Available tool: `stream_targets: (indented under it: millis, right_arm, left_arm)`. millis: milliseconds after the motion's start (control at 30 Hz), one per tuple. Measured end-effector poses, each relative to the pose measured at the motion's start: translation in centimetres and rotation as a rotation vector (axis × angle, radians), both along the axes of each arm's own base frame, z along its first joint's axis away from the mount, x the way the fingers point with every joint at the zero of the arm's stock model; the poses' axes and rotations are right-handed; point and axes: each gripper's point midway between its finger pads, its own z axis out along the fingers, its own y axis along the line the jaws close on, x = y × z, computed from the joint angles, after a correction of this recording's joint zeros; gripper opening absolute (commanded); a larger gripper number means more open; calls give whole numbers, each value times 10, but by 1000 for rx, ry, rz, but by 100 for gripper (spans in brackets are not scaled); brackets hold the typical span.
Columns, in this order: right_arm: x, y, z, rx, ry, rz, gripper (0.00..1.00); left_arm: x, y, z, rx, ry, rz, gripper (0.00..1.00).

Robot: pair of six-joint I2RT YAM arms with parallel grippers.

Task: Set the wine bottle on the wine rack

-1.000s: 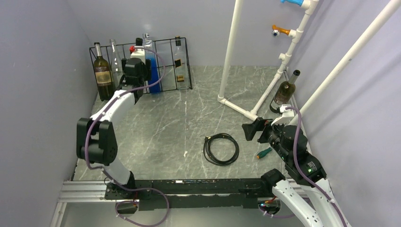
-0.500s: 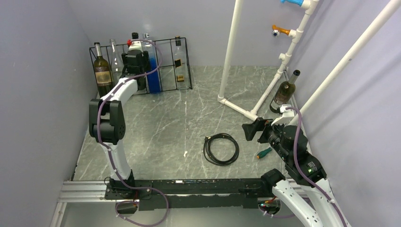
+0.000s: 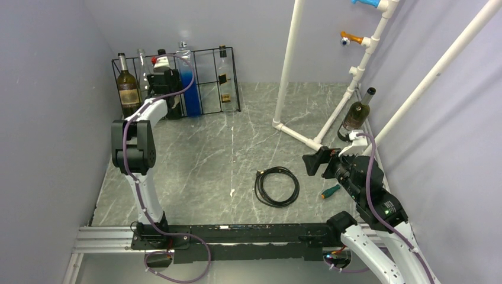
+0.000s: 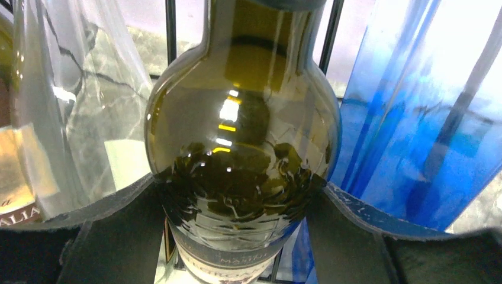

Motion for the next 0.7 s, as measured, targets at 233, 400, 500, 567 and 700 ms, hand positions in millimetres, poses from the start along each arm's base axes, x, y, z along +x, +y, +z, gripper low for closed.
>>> stream_targets:
  millis: [233, 400, 500, 567, 700]
  right_arm:
    - [0, 0, 0, 0, 0, -1, 100]
    - [0, 0, 0, 0, 0, 0, 100]
    - [0, 0, 0, 0, 0, 0, 100]
    - [0, 0, 0, 0, 0, 0, 100]
    - [0, 0, 0, -1, 1, -1, 100]
  left_arm:
    - [3, -3, -5, -11, 10, -18, 0]
    - [5, -3, -7, -14, 18, -22, 16]
    - [6, -3, -7, -14, 25, -22, 49]
    - [5, -3, -8, -13, 30, -21, 67]
    - [4, -2, -8, -13, 36, -16, 95]
